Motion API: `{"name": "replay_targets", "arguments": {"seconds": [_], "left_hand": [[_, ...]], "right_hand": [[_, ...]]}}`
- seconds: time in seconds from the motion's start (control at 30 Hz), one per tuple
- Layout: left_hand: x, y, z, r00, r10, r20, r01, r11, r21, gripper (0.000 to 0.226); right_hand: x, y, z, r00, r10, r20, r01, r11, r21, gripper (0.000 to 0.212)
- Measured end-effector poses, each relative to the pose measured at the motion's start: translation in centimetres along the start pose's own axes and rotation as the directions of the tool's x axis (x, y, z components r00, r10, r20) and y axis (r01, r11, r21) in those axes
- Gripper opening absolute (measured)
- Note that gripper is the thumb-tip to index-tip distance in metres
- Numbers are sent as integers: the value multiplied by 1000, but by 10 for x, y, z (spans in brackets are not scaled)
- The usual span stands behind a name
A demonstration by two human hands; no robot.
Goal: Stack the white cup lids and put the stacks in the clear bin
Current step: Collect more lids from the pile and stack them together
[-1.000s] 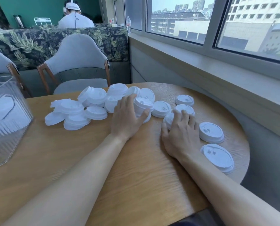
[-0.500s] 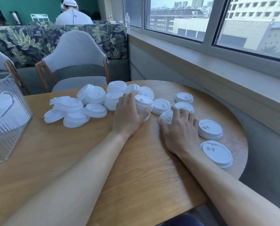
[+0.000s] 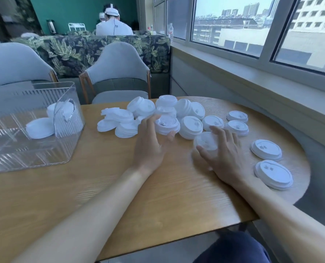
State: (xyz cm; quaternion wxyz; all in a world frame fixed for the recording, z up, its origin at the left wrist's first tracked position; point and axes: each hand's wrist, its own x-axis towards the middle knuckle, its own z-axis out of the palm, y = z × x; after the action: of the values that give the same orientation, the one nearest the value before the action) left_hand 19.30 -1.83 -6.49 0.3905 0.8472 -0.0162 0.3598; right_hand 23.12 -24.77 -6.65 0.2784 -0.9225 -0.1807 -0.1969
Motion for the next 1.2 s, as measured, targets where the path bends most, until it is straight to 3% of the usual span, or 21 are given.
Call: {"name": "replay_targets", "arguments": {"seconds": [0.17, 0.37, 0.47, 0.8, 1.03, 1.2], "left_hand": [[-21, -19, -49, 997, -69, 29, 68, 997, 39, 63], [-38, -39, -101, 979, -161, 125, 142, 979, 144, 55], [-42, -47, -121, 956, -241, 169, 208, 959, 191, 62], [-45, -53, -131, 936, -286, 204, 210, 921, 327, 86], [-38, -58, -137, 870, -365, 333, 312, 928, 202, 82], [-41, -56, -131, 895, -382, 229, 345, 920, 188, 79]], "right_hand": [[-20, -35, 15, 990, -103, 97, 87, 984, 155, 64], [-34, -79, 30, 948, -257, 186, 211, 949, 234, 66], [-34, -90, 34, 925, -288, 249, 235, 946, 222, 64], [-32, -83, 30, 920, -241, 310, 173, 957, 232, 85], [-31, -82, 31, 923, -221, 315, 166, 967, 191, 80], [-30, -83, 29, 917, -216, 335, 153, 967, 203, 78]]}}
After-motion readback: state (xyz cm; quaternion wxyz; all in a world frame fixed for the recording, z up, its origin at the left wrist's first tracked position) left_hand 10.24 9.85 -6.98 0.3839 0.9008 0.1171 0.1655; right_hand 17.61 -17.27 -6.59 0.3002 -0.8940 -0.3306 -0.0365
